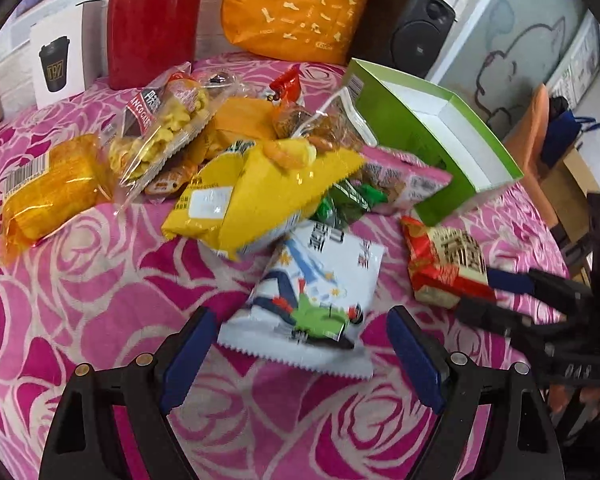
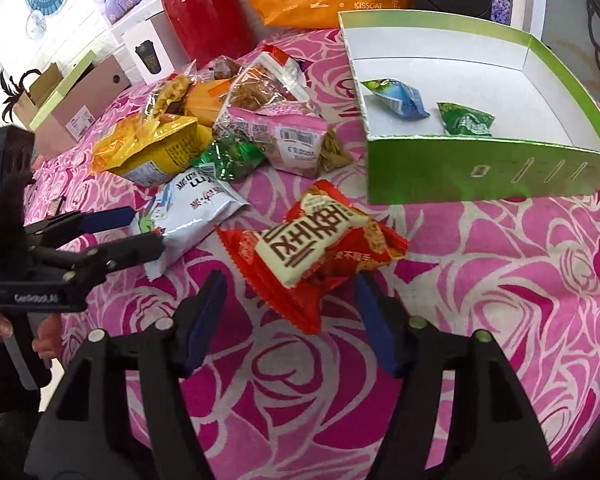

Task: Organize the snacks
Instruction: 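Grasp red-and-cream packet with right tool while left tool grasps white printed bag, place both in box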

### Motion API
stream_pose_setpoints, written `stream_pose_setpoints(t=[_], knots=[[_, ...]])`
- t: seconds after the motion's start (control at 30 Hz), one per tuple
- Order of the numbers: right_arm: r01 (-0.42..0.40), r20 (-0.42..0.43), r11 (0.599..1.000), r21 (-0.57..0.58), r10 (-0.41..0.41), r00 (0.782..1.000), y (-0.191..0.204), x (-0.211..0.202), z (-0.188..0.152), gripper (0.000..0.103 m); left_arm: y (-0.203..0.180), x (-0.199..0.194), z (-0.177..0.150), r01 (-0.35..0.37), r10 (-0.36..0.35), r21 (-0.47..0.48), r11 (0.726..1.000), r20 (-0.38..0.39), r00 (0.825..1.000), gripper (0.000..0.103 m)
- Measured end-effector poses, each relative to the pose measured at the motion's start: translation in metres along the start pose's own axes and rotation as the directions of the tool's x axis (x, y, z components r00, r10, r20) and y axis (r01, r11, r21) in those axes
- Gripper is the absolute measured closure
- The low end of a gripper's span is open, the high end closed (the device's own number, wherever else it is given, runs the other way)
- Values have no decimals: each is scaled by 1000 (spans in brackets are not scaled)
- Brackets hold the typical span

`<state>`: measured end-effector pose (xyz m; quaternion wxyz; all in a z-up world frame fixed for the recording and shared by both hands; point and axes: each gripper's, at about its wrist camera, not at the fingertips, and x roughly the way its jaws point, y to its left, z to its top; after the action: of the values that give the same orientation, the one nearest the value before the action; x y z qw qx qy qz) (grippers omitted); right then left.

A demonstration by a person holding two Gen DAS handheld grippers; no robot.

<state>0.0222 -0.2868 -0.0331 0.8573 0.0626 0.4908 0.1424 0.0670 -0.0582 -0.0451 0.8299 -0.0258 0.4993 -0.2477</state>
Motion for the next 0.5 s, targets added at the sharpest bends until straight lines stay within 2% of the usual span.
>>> stream_pose_setpoints(t=[0.13,0.33,0.37,0.4,0.43,0.47,0.5], knots=[[-13,22,999,36,12,1000,1,1,6,36,-12,12,11,-10,11,35,999,-11,1000,14],[11,27,998,55,-12,1000,-3,13,10,36,-20,27,4,-71,74,92,993,-29,997,15],[12,25,999,51,-13,1000,-3,15,9,43,-22,28,3,-85,88,106,991,-24,996,19],[-1,21,999,46,0,1000,-2,17,8,52,-24,29,2,-111,114,120,986,-18,993,37],[6,28,999,41,-7,1000,-1,16,6,54,-29,30,2,-138,142,149,979,-14,990,41],[25,32,999,33,-26,999,-1,15,6,67,-31,29,2,-138,142,154,978,-14,990,42],[31,37,999,25,-32,999,-1,13,5,73,-31,27,2,-132,137,147,980,-20,990,43]])
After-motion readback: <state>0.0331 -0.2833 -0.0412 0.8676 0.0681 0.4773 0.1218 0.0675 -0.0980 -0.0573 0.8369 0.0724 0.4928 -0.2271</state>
